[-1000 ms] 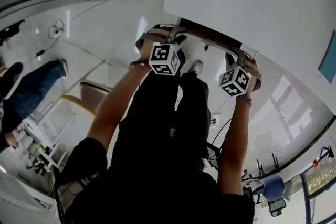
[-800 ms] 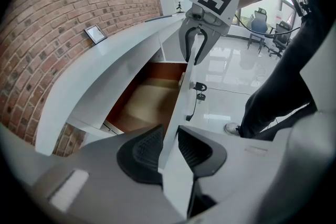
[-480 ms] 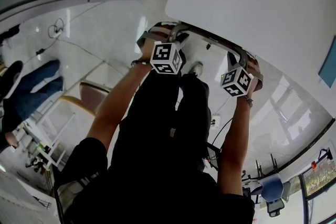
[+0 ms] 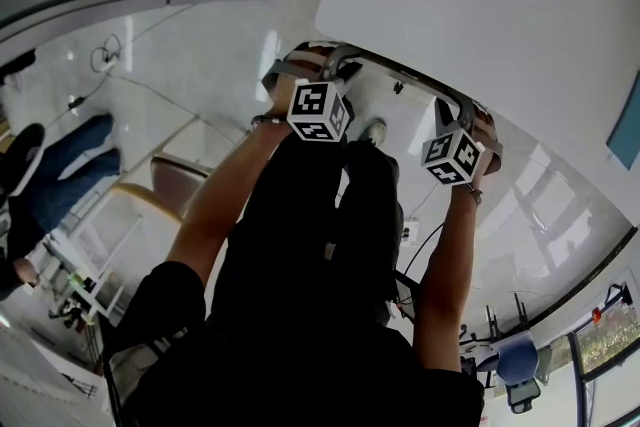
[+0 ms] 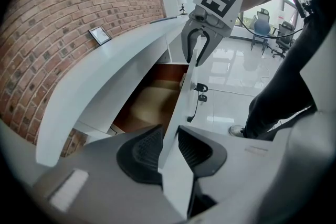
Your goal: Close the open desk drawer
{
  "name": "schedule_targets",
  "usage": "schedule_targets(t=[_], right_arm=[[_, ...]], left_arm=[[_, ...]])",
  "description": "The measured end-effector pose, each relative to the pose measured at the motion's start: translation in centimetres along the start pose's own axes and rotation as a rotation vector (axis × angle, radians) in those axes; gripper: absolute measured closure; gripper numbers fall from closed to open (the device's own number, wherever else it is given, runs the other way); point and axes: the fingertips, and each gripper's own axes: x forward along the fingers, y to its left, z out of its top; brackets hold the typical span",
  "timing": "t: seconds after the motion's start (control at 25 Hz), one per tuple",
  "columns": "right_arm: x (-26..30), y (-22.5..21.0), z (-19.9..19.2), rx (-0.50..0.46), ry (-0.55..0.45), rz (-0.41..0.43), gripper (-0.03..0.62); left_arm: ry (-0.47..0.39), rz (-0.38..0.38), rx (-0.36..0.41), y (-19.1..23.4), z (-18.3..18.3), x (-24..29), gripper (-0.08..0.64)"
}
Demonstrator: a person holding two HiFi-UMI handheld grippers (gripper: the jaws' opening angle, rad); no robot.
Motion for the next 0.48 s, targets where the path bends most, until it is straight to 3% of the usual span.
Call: schedule_targets(t=[0.48], right_arm=[[0.35, -1.0, 0.04, -0.003, -0.004, -0.04, 0.489]], left_arm=[[0.0, 0.033, -0.006, 0.85, 0.1, 0.55, 0.446]])
